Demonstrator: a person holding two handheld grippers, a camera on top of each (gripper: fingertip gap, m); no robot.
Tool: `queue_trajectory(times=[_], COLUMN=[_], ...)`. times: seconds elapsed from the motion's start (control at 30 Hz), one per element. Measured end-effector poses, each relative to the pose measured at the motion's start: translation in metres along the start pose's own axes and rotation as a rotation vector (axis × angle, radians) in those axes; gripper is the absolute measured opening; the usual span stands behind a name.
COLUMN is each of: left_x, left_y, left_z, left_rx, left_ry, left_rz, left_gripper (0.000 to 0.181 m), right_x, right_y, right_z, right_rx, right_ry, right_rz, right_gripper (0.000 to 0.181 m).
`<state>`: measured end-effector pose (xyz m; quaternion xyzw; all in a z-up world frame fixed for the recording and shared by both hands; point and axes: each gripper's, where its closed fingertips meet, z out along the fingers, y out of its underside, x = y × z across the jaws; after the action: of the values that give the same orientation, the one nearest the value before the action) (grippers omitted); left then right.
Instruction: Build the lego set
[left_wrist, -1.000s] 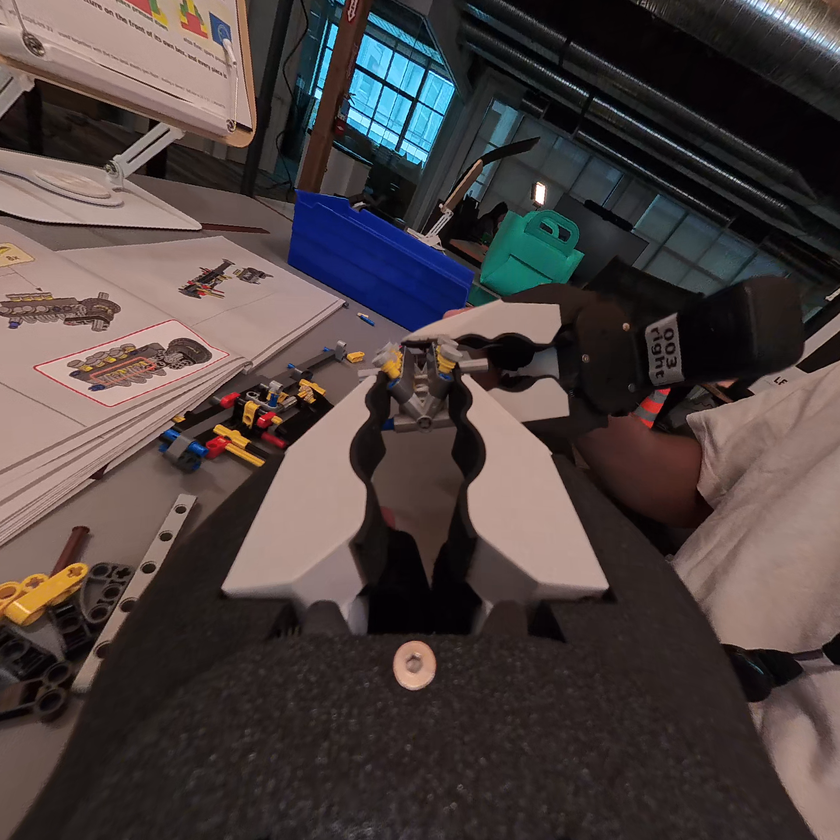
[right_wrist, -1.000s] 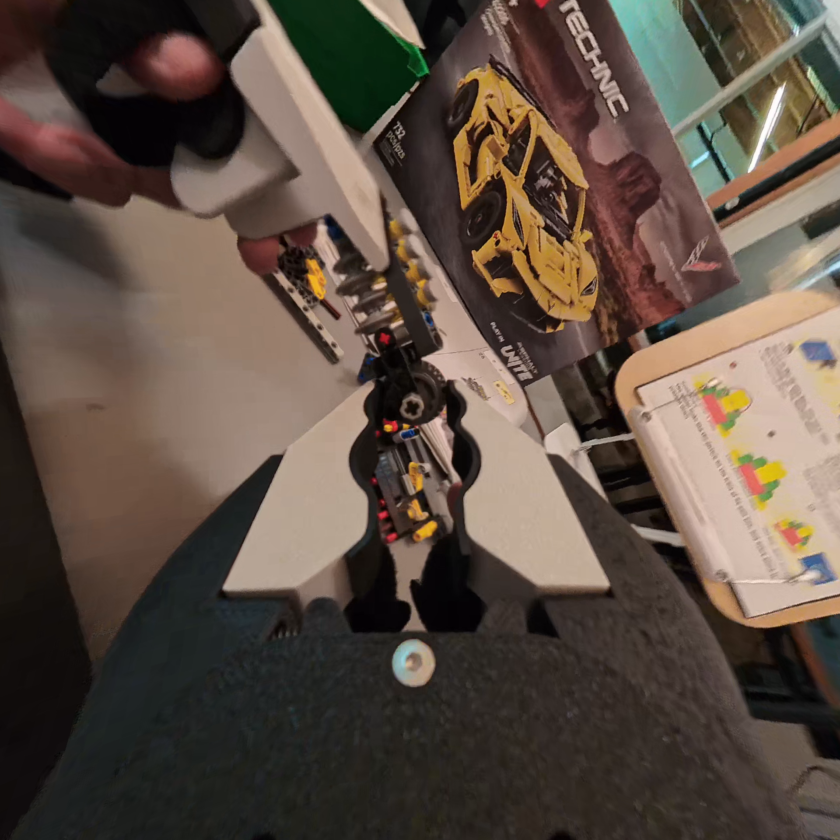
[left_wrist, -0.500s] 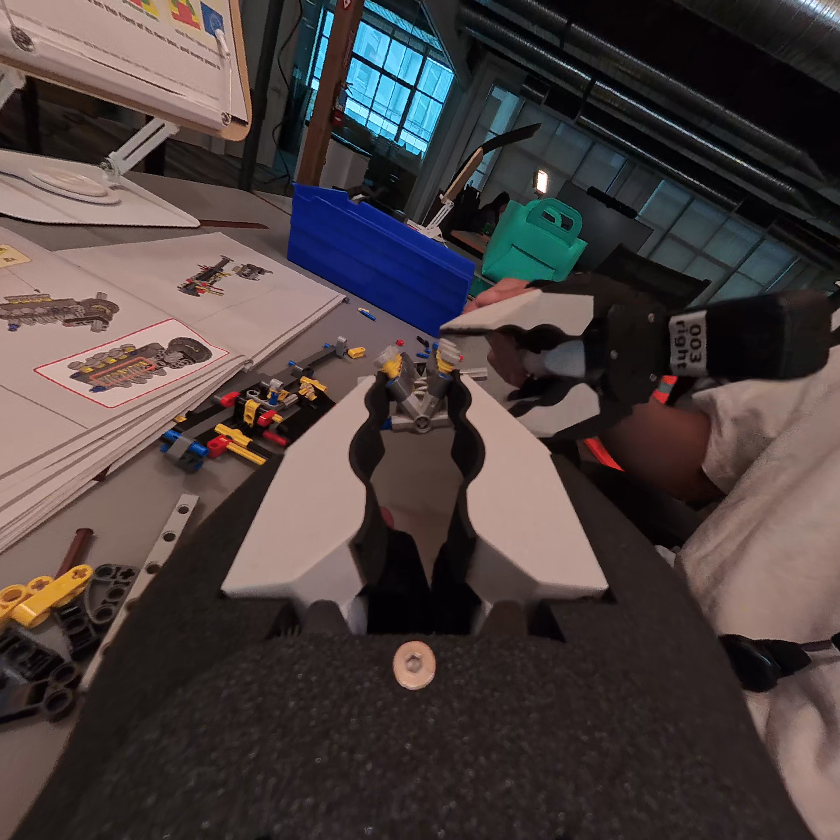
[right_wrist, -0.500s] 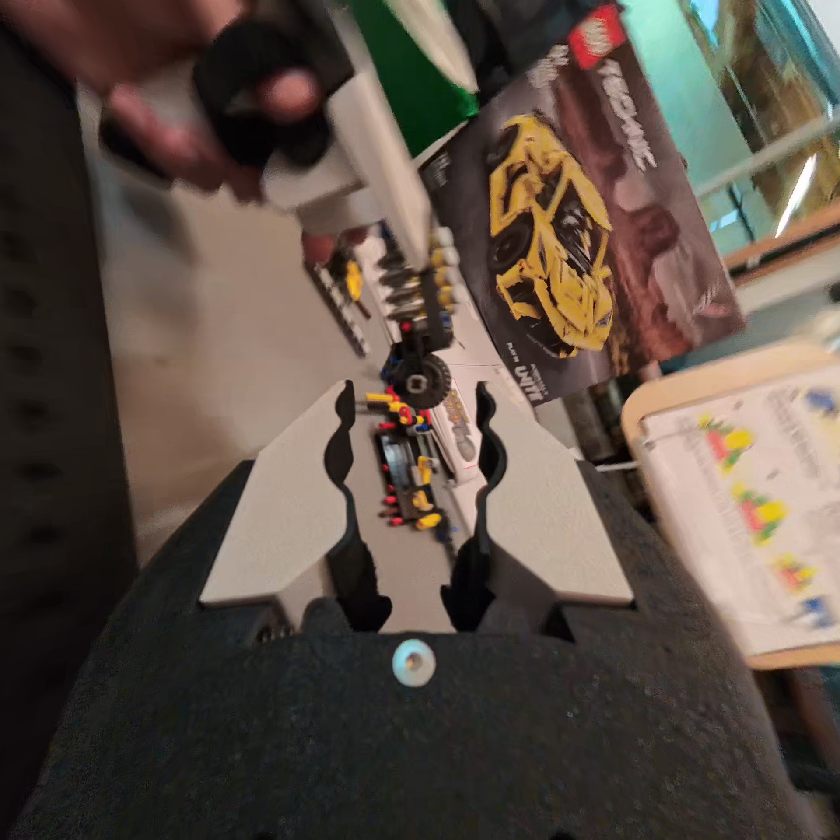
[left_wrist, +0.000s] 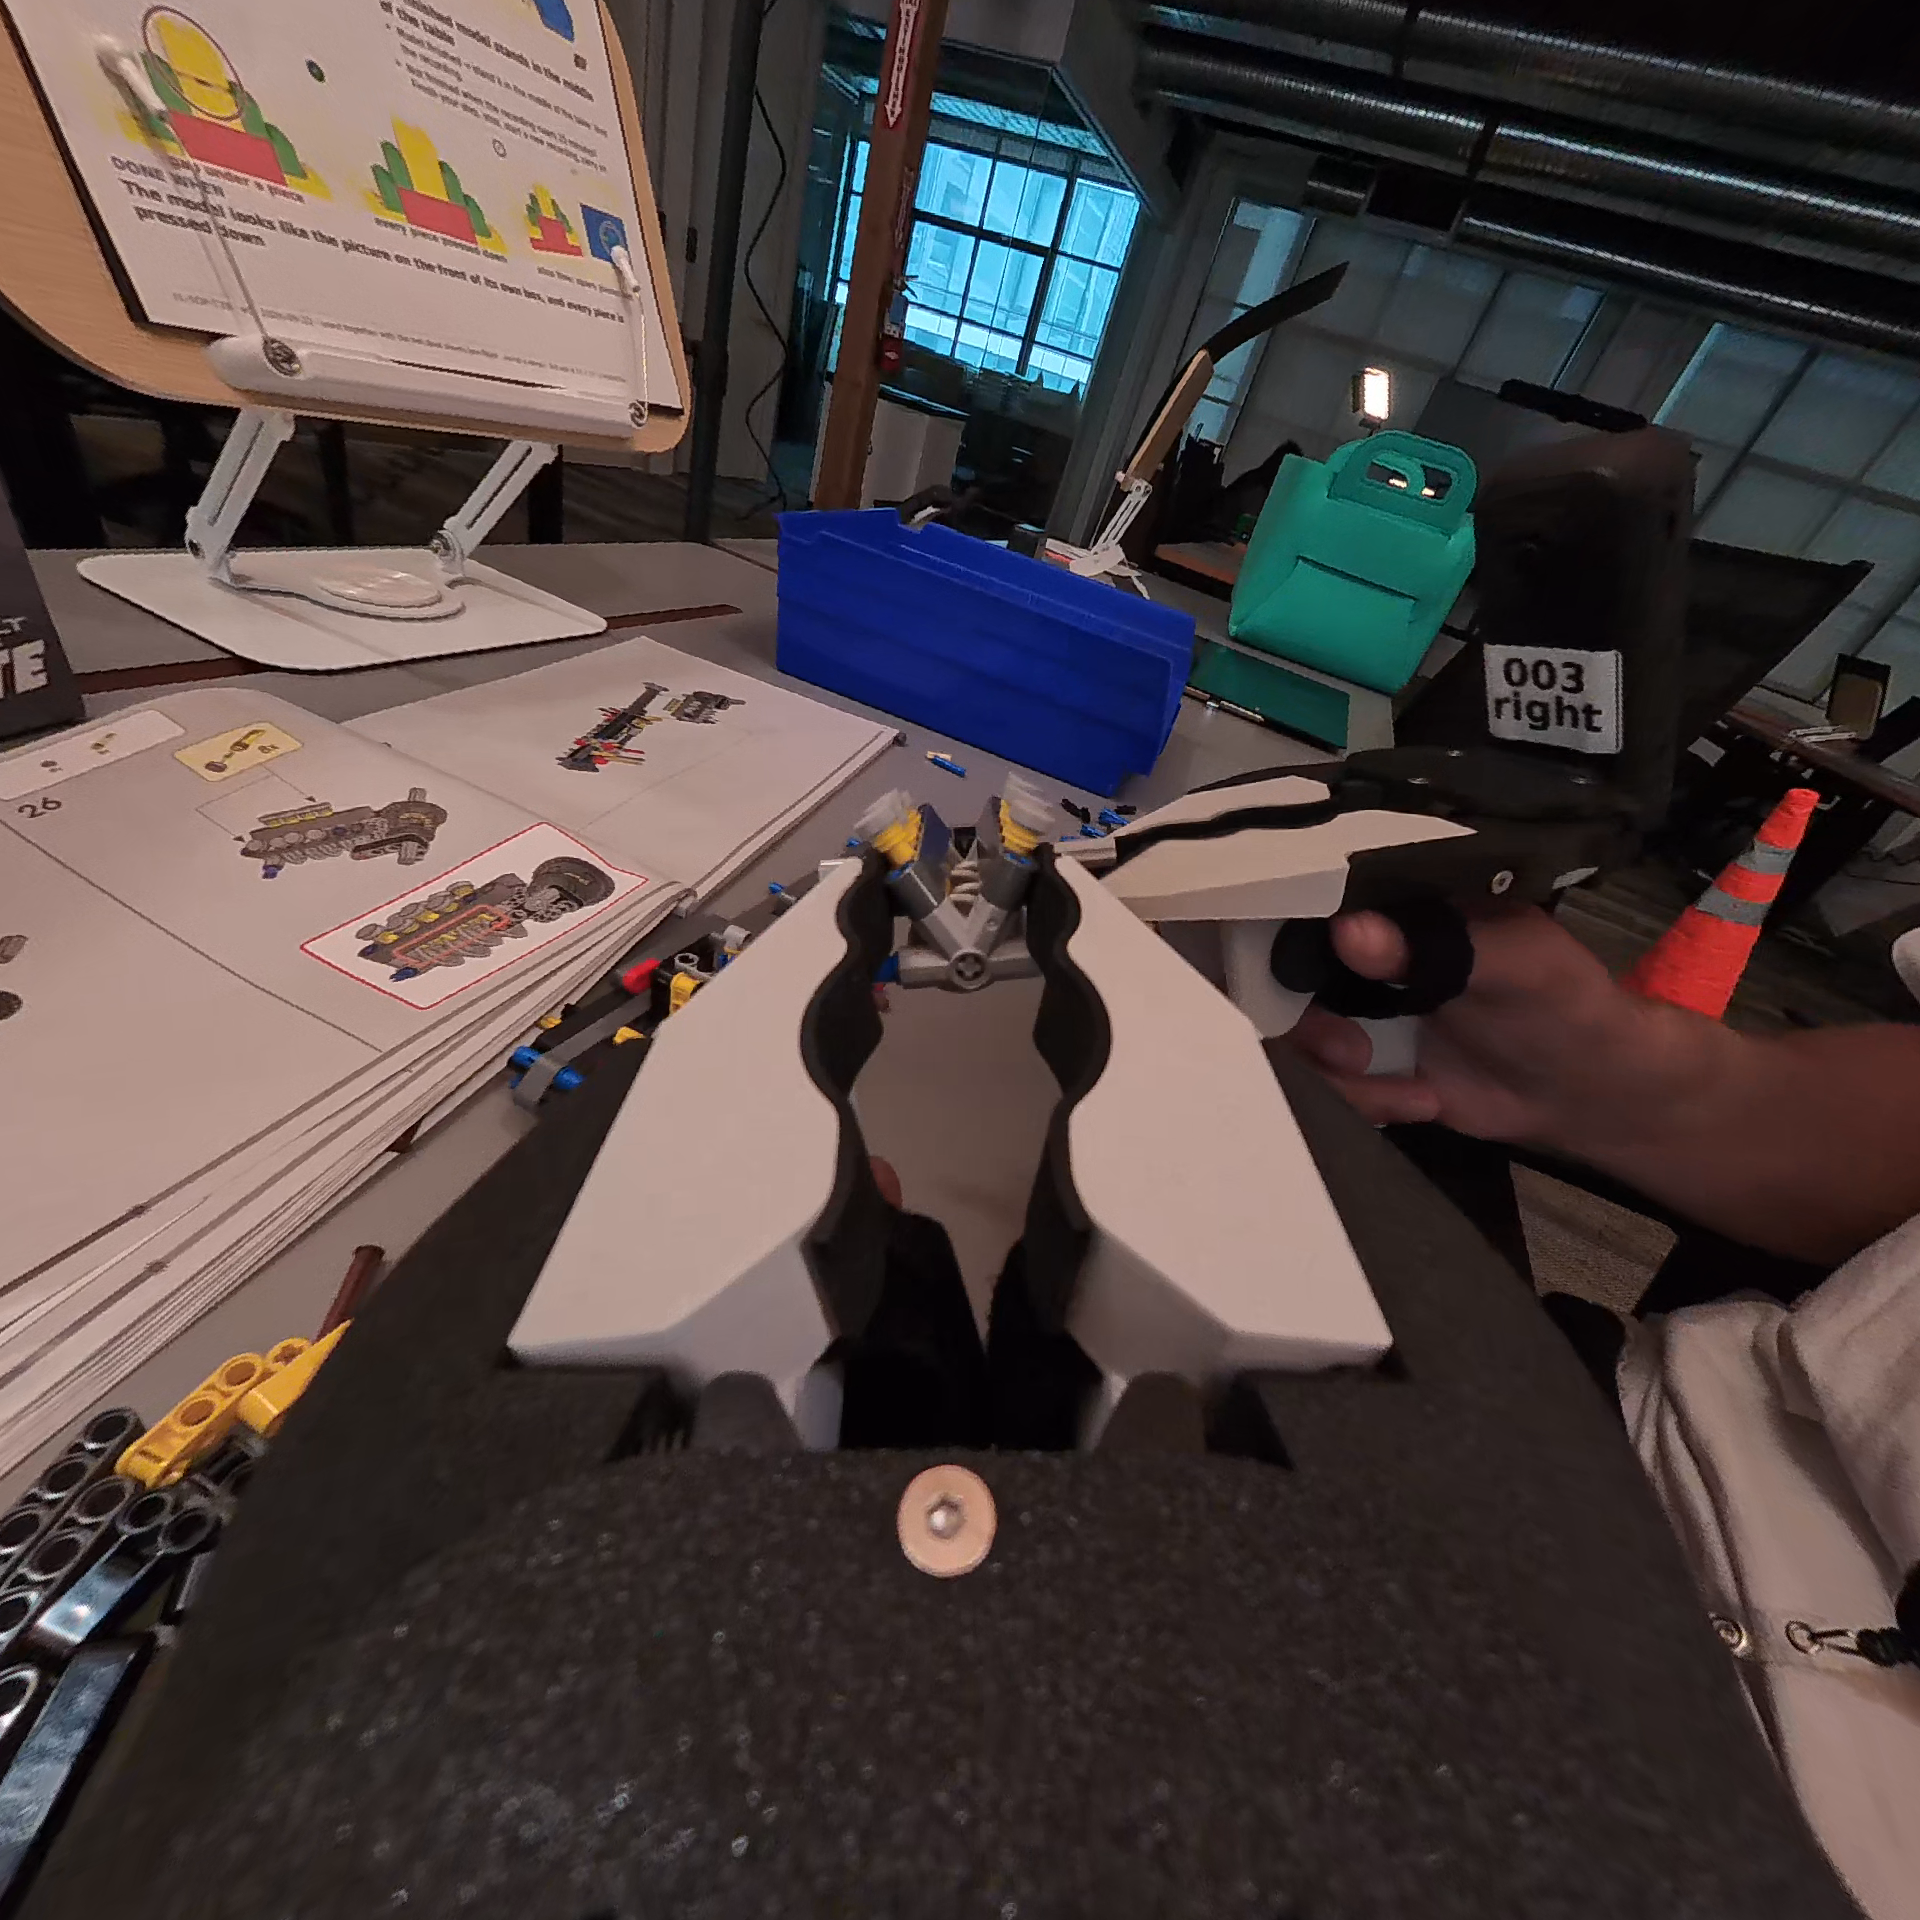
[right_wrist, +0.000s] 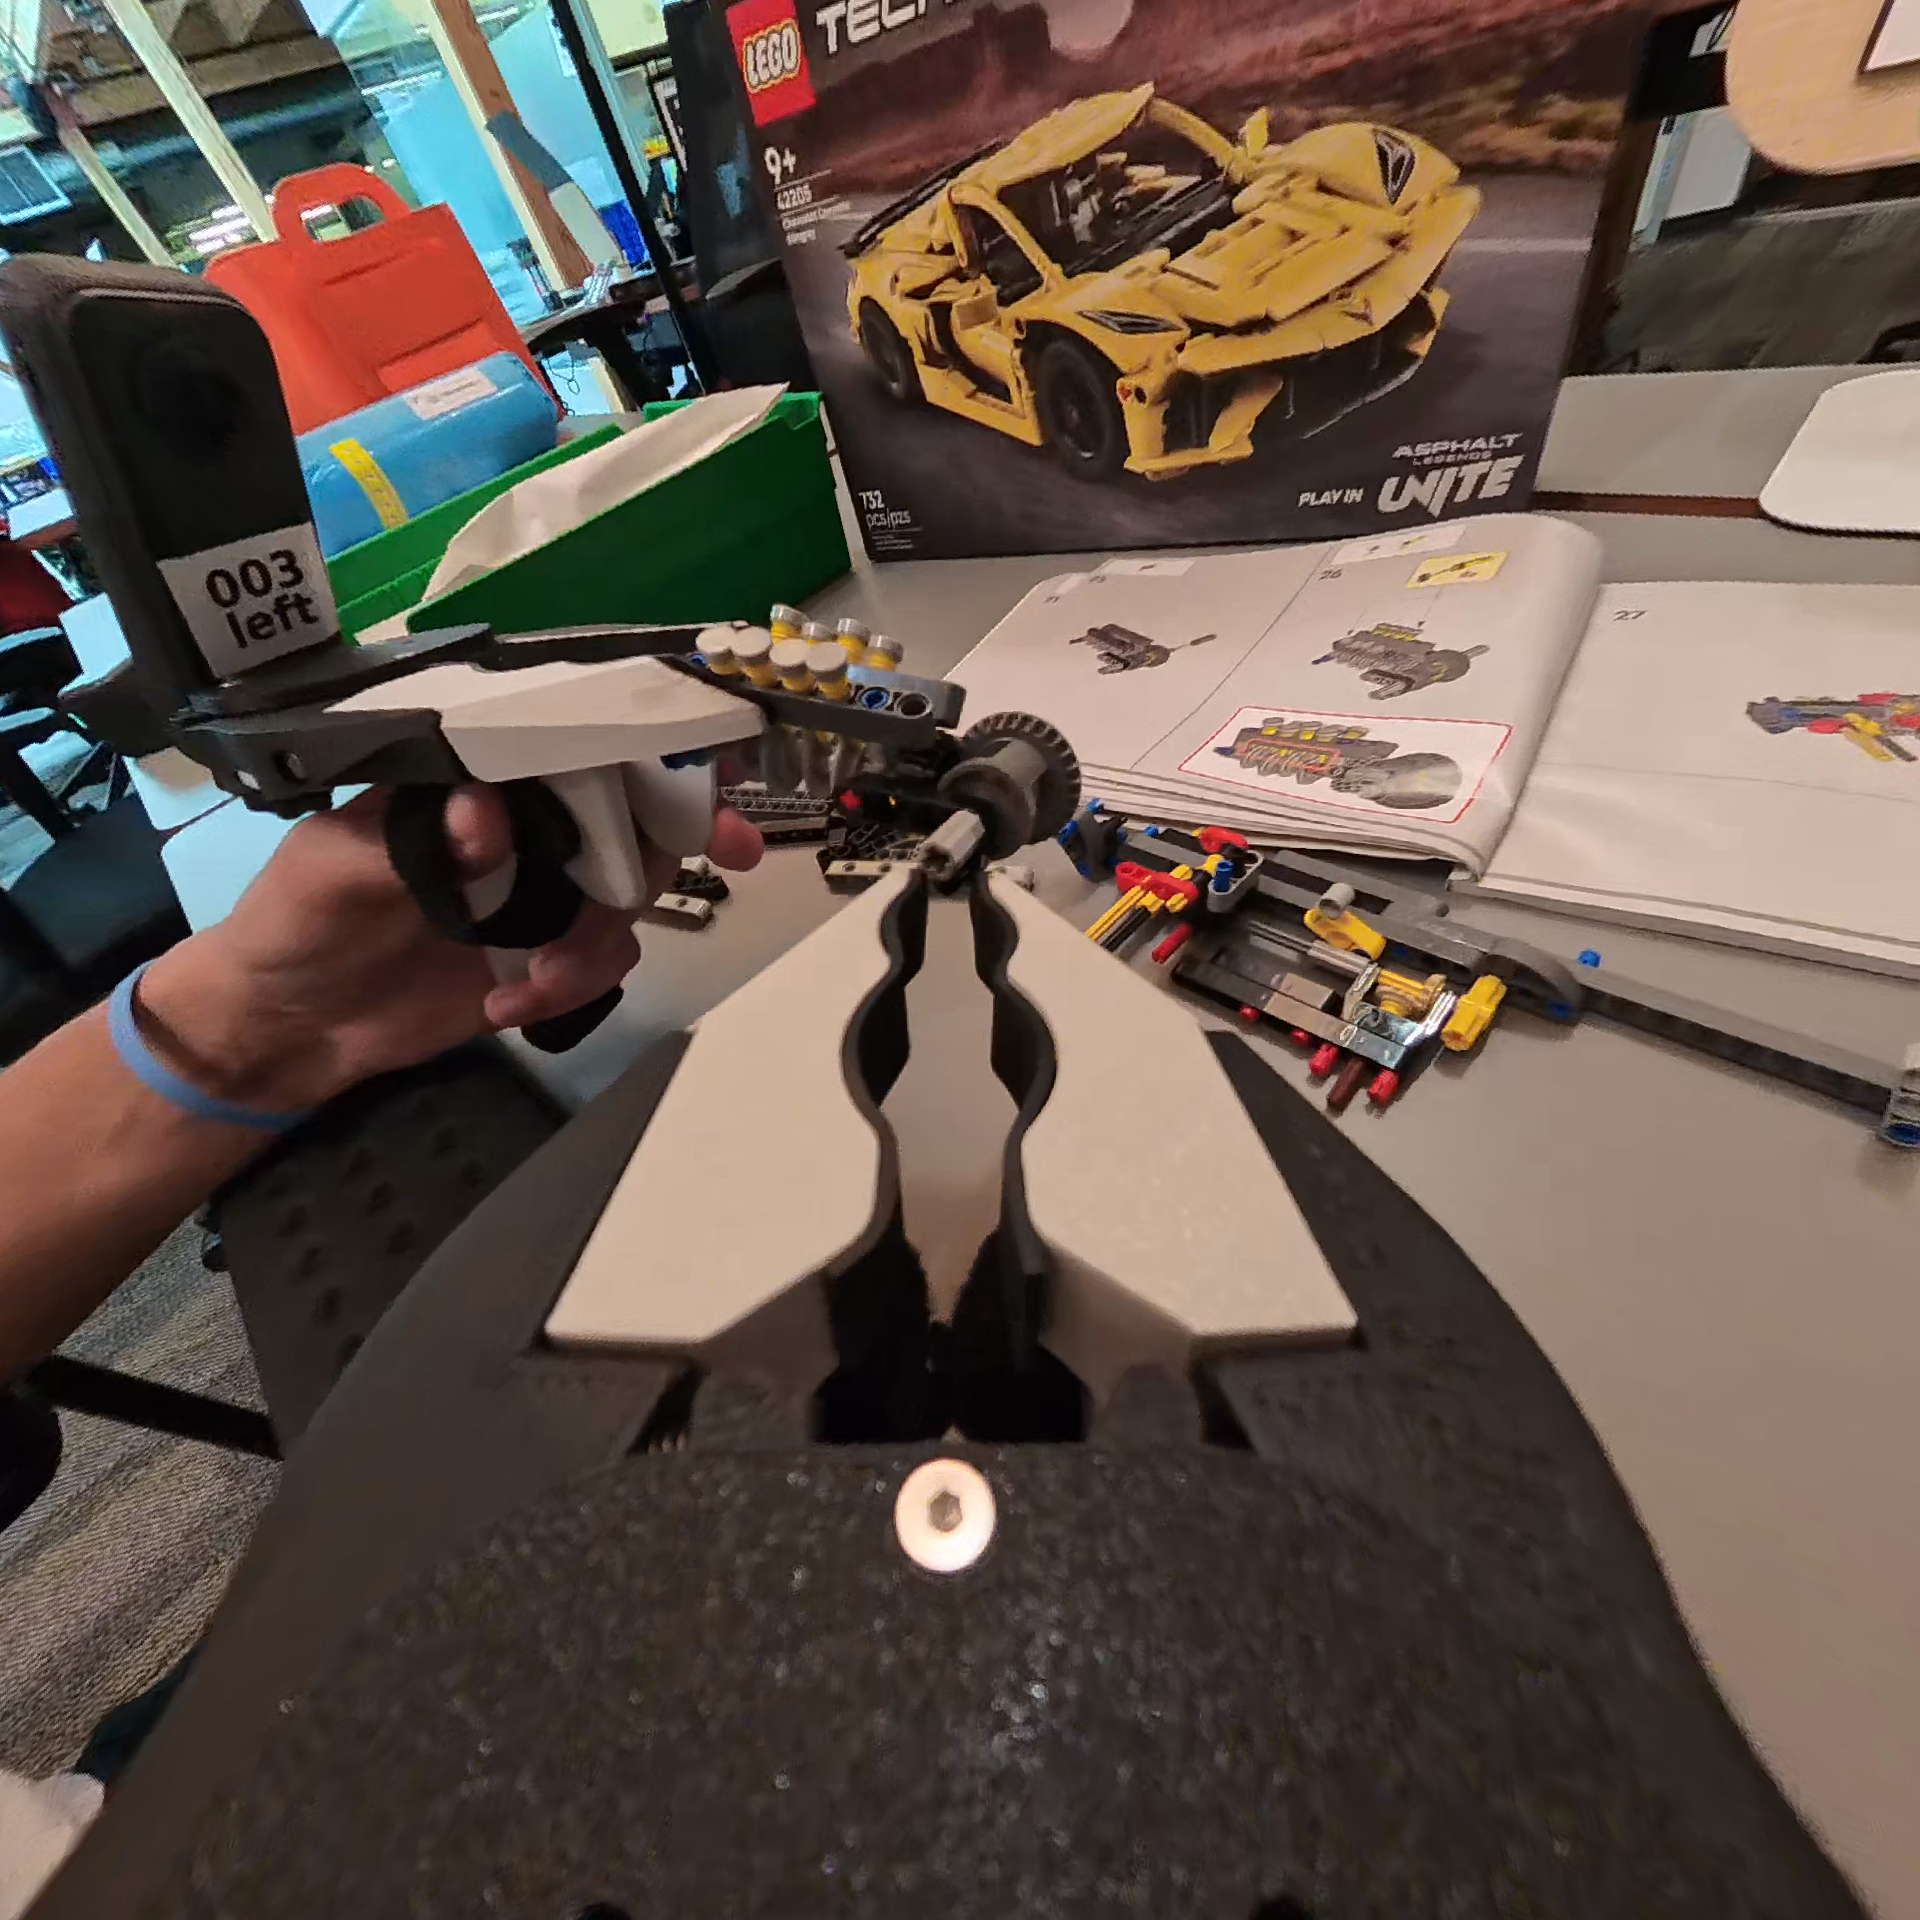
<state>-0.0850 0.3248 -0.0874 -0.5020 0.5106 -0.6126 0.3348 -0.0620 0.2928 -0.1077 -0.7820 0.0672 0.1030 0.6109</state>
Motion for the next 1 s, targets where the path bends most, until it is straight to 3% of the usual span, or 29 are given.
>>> queue_trajectory(times=[0.13, 0.4, 0.5, 0.6, 0.67, 0.73, 0.83, 1.0], left_x=[-0.003, 0.0, 0.001, 0.001, 0.002, 0.003, 0.015, 0.044], left_y=[0.002, 0.005, 0.008, 0.006, 0.003, -0.001, -0.008, -0.01], left_z=[0.0, 0.0, 0.001, 0.001, 0.0, -0.002, -0.006, -0.008], left_rx=[-0.008, -0.022, -0.042, -0.034, -0.016, 0.005, 0.037, 0.082], left_ry=[-0.003, 0.033, 0.027, 0.027, 0.032, 0.033, 0.073, 0.128], left_rz=[-0.026, -0.069, -0.048, -0.038, -0.04, -0.017, 0.074, 0.304], left_gripper=[0.024, 0.025, 0.025, 0.025, 0.024, 0.024, 0.025, 0.024], right_x=[0.002, 0.009, 0.012, 0.009, 0.002, -0.007, -0.009, 0.003], right_y=[0.002, -0.007, -0.003, -0.001, 0.0, -0.004, -0.024, -0.025], right_z=[0.002, -0.004, -0.004, -0.005, -0.005, -0.006, -0.017, -0.024], right_rx=[-0.013, -0.048, -0.071, -0.046, -0.024, 0.0, 0.063, -0.077], right_ry=[0.057, 0.344, 0.366, 0.294, 0.174, 0.02, -0.194, -0.507], right_rz=[-0.111, -0.91, -0.999, -0.822, -0.594, -0.376, -0.037, 0.489], right_gripper=[0.004, 0.003, 0.002, 0.003, 0.004, 0.018, 0.024, 0.036])
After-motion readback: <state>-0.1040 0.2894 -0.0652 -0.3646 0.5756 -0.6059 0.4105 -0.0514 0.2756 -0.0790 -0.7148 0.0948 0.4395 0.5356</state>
